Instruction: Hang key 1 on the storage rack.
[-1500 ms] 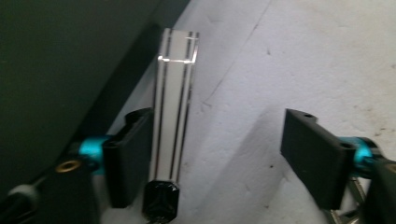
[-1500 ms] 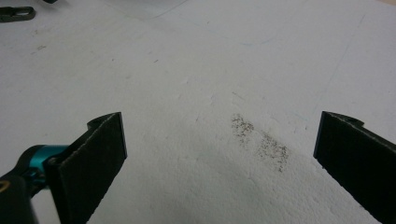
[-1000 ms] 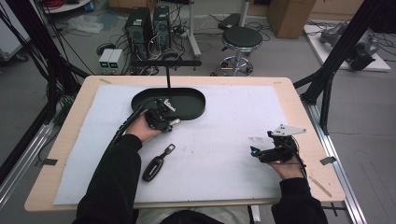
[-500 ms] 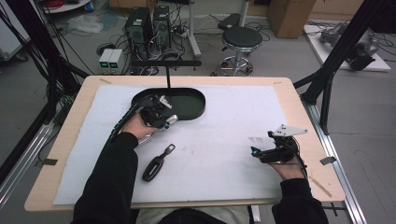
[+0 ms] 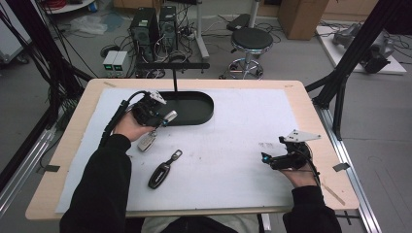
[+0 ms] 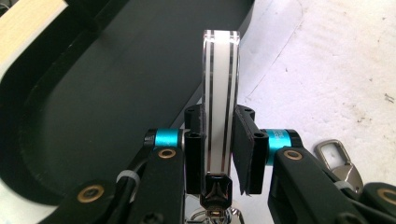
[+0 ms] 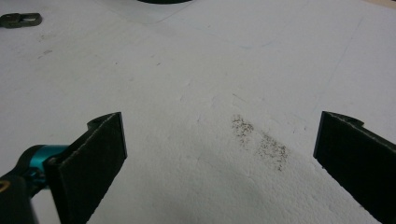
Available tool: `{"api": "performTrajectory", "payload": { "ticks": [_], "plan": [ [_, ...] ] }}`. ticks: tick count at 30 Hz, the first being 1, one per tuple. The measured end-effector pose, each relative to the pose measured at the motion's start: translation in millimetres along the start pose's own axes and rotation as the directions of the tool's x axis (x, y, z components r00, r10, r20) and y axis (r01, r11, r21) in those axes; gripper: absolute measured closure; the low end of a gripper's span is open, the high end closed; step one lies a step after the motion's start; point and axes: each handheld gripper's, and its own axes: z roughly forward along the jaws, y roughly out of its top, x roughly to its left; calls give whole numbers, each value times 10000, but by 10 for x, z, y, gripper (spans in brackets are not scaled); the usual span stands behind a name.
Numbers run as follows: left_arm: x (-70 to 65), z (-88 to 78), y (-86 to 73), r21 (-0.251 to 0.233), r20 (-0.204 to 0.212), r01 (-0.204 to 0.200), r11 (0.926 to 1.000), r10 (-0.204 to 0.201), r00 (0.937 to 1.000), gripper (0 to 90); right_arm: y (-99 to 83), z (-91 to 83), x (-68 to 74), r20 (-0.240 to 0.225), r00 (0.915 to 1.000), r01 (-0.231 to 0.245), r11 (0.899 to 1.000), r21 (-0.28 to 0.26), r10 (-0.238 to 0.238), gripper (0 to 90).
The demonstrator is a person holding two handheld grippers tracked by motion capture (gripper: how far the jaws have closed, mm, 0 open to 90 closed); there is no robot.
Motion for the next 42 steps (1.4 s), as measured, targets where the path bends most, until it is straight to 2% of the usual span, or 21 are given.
{"api": "performTrajectory", "payload": {
  "ticks": [7, 13, 16, 19, 28, 33, 37, 39, 42],
  "plan": [
    [31, -191, 54, -383, -386, -14, 9993, -1, 9993, 753, 3, 8, 1, -155, 9999, -33, 10000, 1, 33, 17],
    [56, -353, 188, -598, -596, -192, 9980, 156, 9981, 753, 6, 19, -3, -291, 9996, -72, 10000, -35, 71, 17],
    [68, -438, 254, -946, -797, -264, 9952, 188, 9966, 753, 5, 33, -11, -341, 9994, -94, 10000, 11, 95, 17],
    [78, -480, 306, -1203, -907, -243, 9924, 134, 9958, 754, 11, 47, -12, -371, 9993, -83, 10000, 36, 84, 17],
    [128, -540, 466, -1219, -1038, -423, 9916, 296, 9942, 754, 34, 69, -19, -452, 9989, -99, 9999, -53, 97, 17],
    [192, -586, 555, -1631, -950, -305, 9861, 151, 9954, 754, 37, 70, -29, -454, 9989, -77, 9999, -106, 72, 17],
    [260, -613, 617, -2055, -905, -114, 9786, -74, 9959, 754, 37, 71, -30, -465, 9989, -108, 9999, -86, 104, 16],
    [283, -631, 647, -2237, -979, -125, 9746, -97, 9951, 754, 38, 74, -30, -463, 9989, -129, 9999, -82, 125, 16],
    [320, -663, 711, -2304, -1053, -173, 9729, -72, 9944, 754, 38, 75, -29, -460, 9988, -141, 9999, -79, 137, 17]
  ]
}}
